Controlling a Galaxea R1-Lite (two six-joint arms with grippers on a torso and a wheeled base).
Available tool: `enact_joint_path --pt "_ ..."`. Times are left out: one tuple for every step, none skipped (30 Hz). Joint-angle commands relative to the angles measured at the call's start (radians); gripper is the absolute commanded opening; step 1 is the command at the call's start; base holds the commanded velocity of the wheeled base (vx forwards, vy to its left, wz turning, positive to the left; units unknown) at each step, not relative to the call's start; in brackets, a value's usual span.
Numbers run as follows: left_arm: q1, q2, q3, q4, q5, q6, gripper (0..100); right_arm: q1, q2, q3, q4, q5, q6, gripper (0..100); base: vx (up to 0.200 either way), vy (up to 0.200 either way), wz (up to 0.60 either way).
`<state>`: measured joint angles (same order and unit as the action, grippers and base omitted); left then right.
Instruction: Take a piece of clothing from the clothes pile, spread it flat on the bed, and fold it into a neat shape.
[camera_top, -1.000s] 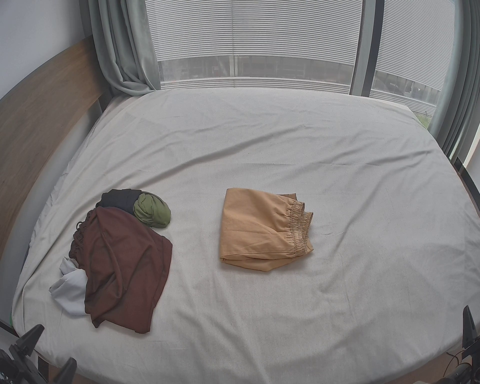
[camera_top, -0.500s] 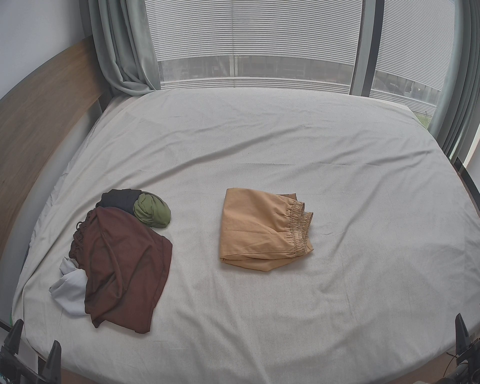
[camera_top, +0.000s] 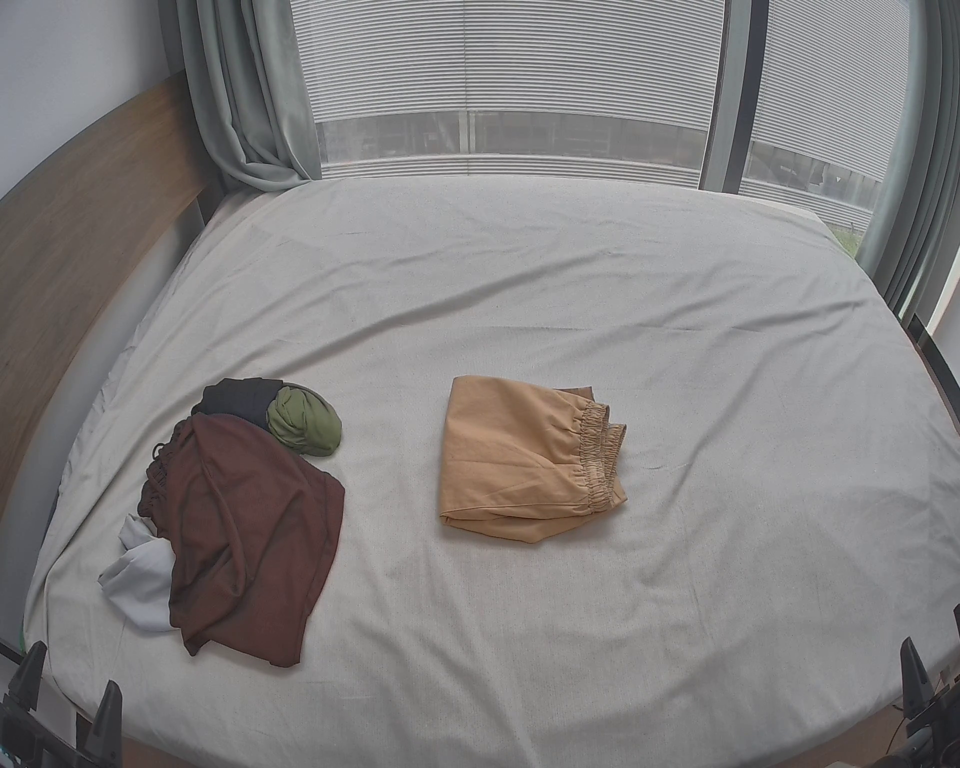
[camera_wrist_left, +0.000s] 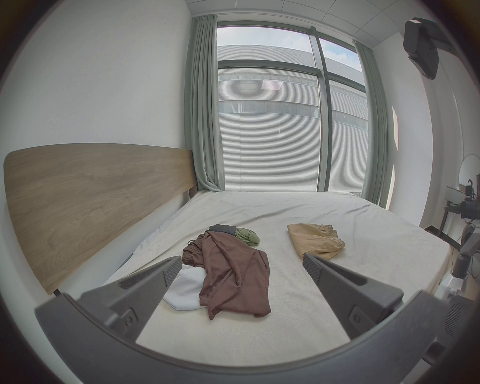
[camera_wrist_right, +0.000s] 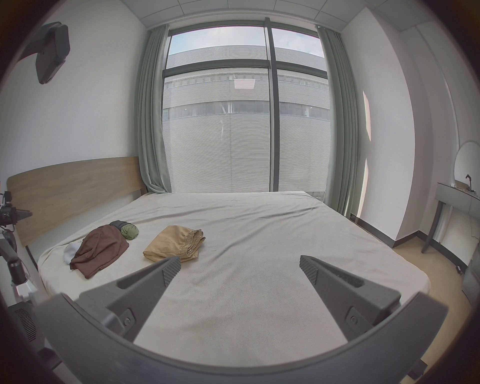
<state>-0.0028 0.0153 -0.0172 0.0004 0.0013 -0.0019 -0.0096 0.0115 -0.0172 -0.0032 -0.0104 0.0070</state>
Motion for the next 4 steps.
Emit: enact_joint_path --pt "0.0 -0.015 0.017 0.0 0.0 -0.001 100 -0.001 -0.01 0.017 0.0 0.001 0.001 100 0.0 0.0 0.0" --pt "0.0 -0.015 0.017 0.0 0.0 -0.001 100 -0.001 -0.01 0.017 0.0 0.001 0.001 100 0.0 0.0 0.0" --pt "0.0 -0.015 0.017 0.0 0.0 -0.001 100 -0.001 -0.01 0.017 0.0 0.001 0.001 100 0.0 0.0 0.0" --pt "0.0 -0.015 0.017 0.0 0.0 0.0 100 0.0 -0.01 0.017 0.0 0.001 -0.001 100 0.0 0.0 0.0"
